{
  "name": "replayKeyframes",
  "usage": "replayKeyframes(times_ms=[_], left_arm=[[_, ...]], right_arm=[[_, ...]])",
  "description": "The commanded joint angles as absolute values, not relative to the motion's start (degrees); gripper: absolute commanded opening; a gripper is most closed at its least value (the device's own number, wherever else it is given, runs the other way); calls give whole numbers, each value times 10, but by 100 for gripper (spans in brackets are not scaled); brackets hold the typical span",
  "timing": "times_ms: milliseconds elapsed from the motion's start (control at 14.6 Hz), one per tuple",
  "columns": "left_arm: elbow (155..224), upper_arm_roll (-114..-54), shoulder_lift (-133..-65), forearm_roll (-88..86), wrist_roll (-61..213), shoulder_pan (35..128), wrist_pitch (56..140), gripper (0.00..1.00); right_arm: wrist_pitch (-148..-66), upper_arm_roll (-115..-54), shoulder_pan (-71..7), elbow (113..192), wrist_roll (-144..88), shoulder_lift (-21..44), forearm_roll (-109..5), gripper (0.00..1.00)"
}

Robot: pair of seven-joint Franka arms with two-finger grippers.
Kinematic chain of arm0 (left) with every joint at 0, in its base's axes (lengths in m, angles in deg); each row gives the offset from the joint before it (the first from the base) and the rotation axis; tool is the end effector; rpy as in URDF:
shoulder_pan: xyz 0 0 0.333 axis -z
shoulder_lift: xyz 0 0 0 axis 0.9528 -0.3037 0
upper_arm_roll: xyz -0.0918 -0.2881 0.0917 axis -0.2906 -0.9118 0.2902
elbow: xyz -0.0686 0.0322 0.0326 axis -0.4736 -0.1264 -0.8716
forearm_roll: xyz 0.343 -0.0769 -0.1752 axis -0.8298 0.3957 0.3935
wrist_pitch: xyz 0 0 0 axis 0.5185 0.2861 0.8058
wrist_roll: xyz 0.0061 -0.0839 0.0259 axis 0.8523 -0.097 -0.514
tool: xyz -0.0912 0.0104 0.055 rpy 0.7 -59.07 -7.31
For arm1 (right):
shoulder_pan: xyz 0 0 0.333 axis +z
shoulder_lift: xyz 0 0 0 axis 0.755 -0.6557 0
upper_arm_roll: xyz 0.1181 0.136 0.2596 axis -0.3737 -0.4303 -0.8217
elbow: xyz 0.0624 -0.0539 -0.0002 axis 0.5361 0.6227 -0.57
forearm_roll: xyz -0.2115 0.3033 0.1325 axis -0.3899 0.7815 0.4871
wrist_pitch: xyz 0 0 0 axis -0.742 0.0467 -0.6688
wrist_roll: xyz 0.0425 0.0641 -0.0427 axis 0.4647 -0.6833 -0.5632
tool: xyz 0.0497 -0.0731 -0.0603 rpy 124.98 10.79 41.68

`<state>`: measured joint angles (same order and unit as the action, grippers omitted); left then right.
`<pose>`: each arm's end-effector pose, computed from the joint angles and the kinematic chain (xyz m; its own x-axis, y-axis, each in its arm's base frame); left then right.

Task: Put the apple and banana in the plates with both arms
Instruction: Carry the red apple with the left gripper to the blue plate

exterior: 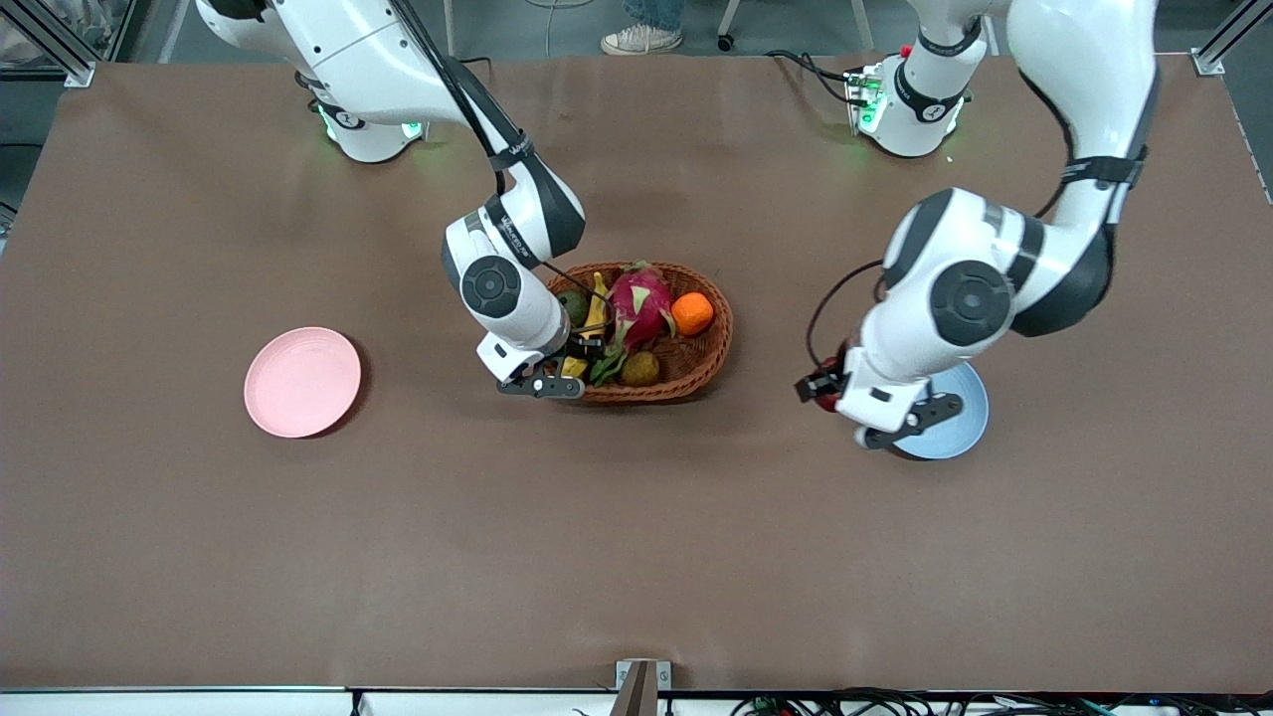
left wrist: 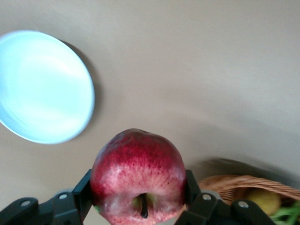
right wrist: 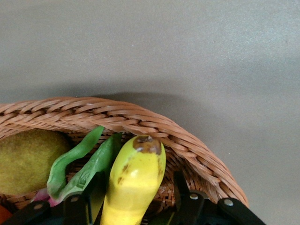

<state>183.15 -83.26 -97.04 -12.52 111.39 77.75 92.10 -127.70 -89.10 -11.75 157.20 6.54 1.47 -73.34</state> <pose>0.6135 -0.2344 0.3795 0.9377 0.3221 -0.1305 0.3249 -0.9457 0.0005 0.5221 0.3919 0.2213 0.9912 -0.0659 -0.1149 -0.0823 -0.9862 -0.1440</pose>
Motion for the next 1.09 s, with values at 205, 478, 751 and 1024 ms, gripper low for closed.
replayKeyframes(times_ms=[205,478,751,1024], left_arm=[[1931,-839,-920,-133,944,676,941,19],[2015,-840,-905,-133,871,622,1015,20],[2087,-841,-911,-133,839,590,1111,21],[2112,-841,-923,-133,839,586,1155,25]], right_arm=[[-1284,-887,-107,1572,70,8,-719,58],[-1282,-887,-107,1570,69,9,-720,46],[-1274,-887,-107,1556,68,10,-720,24],[-1269,-888,-109,1543,68,21,-720,14]])
